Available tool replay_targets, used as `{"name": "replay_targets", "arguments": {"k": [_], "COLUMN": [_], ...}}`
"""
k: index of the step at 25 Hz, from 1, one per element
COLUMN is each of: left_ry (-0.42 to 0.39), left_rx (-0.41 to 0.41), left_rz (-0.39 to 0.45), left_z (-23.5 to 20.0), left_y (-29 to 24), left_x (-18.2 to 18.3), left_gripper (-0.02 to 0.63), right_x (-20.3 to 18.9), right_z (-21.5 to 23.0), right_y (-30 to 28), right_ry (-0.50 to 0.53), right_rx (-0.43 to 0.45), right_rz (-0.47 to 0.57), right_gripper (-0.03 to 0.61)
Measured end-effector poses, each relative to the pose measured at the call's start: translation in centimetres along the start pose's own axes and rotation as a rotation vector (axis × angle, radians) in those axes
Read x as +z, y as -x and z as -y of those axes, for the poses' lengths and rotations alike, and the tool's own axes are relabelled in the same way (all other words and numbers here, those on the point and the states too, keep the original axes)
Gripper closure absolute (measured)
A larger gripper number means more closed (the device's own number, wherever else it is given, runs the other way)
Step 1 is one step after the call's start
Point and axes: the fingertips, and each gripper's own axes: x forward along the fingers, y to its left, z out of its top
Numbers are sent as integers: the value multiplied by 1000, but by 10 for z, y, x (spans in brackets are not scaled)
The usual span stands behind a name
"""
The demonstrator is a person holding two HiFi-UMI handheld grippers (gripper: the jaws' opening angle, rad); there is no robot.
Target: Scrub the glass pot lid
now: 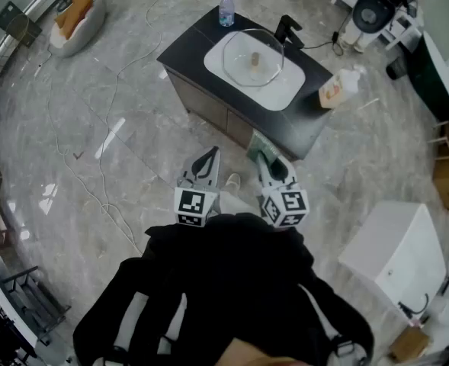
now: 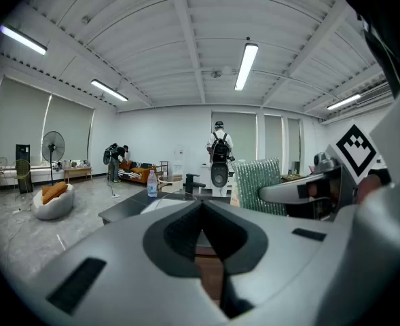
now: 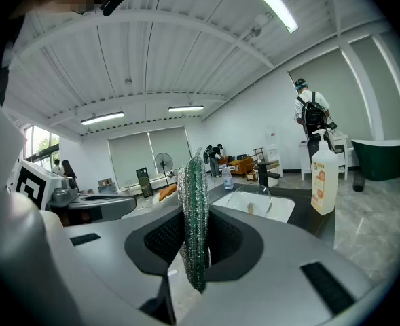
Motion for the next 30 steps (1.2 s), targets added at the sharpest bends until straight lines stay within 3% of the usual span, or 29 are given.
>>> {"name": "replay_targets", "arguments": {"k": [14, 21, 30], "left_ry": [-15, -50, -34], "left_rx": [10, 40, 61], "left_rz": [-34, -40, -67], "left_z": [-35, -55, -71], "left_y": [-58, -94, -119], "left_x": [7, 21, 16], "left_gripper": [611, 611, 612], "right_x": [33, 51, 43], "right_z": [30, 49, 68], "right_y": [-69, -110, -140], "right_ry": [-63, -45, -57], "right_rx": [54, 78, 76], "right_rz": [40, 46, 1], "right_gripper": [509, 509, 509]}}
